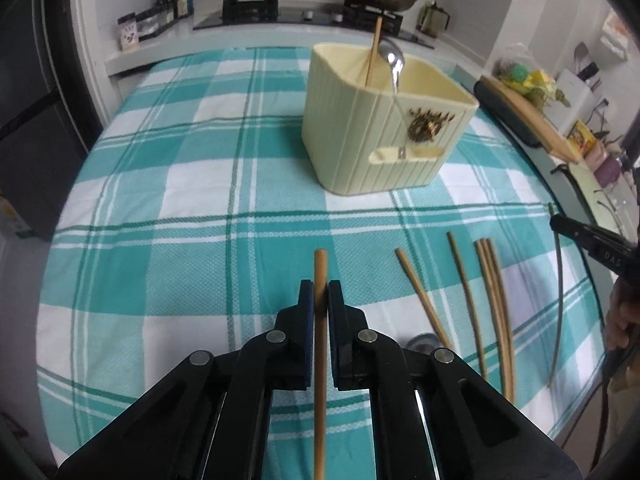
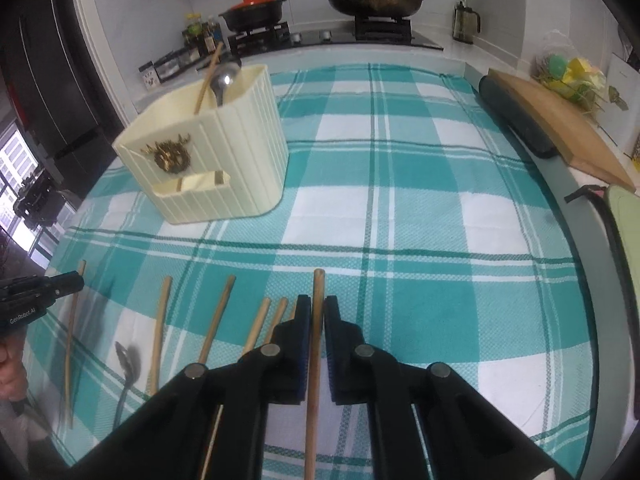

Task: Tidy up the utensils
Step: 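Carry the chopstick with the right tool while the left tool carries its chopstick to the holder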

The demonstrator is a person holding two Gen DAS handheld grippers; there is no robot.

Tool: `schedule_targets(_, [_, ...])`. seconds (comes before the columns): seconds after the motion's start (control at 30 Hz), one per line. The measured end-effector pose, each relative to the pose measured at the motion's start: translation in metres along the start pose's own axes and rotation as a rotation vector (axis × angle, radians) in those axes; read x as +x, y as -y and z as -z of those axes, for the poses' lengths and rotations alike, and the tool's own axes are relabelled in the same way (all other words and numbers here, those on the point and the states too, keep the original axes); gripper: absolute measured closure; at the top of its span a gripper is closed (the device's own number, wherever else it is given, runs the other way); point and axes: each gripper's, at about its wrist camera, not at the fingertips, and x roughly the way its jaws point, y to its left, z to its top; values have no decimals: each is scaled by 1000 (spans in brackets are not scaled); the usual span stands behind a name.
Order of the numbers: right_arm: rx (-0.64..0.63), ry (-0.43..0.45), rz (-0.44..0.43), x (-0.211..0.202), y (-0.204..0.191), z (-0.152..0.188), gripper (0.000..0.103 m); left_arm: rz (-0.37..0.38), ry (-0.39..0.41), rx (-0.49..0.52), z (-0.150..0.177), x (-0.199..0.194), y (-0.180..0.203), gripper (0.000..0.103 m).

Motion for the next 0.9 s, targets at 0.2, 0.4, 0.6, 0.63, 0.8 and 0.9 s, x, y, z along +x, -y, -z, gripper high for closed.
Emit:
schedule_targets(0.2, [-44, 137, -37, -70, -8, 2, 96, 47, 118, 41, 3, -66, 9, 98])
schedule_targets(0.4, [-53, 254, -78, -126, -14, 12, 96, 103, 211, 45, 6, -112, 14, 98])
schedule_targets(0.6, [-64, 356, -80, -159, -25, 14, 96, 110, 264, 48, 5, -130, 18, 98])
schedule_targets(0.63, [-68, 373, -76, -163, -28, 14, 96, 106, 277, 50, 5, -132, 19, 98])
schedule_targets(0.8, [-88, 443, -52, -174, -39, 9, 96, 102, 317, 36, -1, -141, 17, 98])
schedule_targets(0.9, [-85, 464, -59, -178, -42, 3, 96, 100, 324, 30, -6, -142, 15, 98])
